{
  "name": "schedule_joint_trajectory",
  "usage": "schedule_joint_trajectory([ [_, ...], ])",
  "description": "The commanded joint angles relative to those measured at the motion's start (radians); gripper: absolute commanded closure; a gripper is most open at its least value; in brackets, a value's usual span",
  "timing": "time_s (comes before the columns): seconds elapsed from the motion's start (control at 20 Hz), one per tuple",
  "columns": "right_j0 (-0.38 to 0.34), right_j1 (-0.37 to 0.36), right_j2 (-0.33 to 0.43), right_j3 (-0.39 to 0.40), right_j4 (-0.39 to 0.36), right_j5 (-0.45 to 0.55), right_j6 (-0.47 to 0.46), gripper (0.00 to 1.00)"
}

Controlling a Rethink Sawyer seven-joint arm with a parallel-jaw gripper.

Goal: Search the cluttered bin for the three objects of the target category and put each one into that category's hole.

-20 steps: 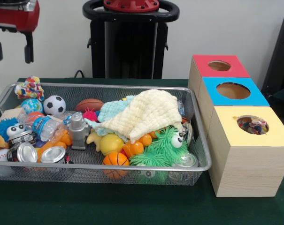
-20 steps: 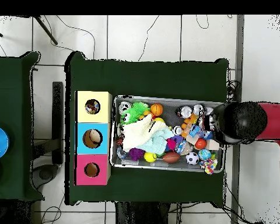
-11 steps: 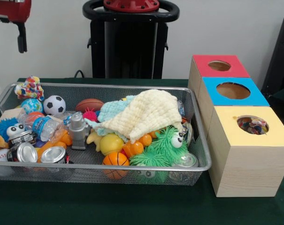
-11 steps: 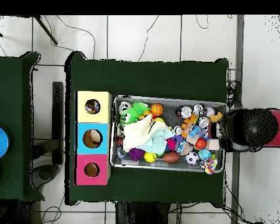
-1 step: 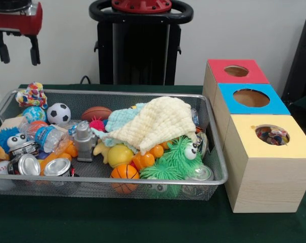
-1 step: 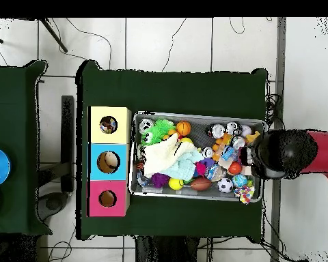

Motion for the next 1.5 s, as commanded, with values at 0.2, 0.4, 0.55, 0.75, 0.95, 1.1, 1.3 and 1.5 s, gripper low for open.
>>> schedule_joint_trajectory([
  [0.2, -0.001, 0.112, 0.006, 0.089, -0.048, -0.016, -0.264, 0.00],
  [0.4, -0.008, 0.110, 0.018, 0.099, -0.077, -0.067, -0.280, 0.00],
  [0.55, -0.029, 0.084, 0.045, 0.125, -0.103, -0.126, -0.322, 0.00],
  [0.75, -0.031, 0.046, 0.058, 0.134, -0.154, -0.176, -0.351, 0.00],
  [0.95, -0.013, 0.033, 0.037, 0.137, -0.196, -0.192, -0.326, 0.00],
  [1.1, 0.007, 0.037, 0.021, 0.132, -0.222, -0.203, -0.299, 0.00],
  [1.3, 0.034, 0.097, -0.005, 0.100, -0.238, -0.195, -0.250, 0.00],
  [1.5, 0.044, 0.140, -0.013, 0.076, -0.232, -0.178, -0.229, 0.00],
])
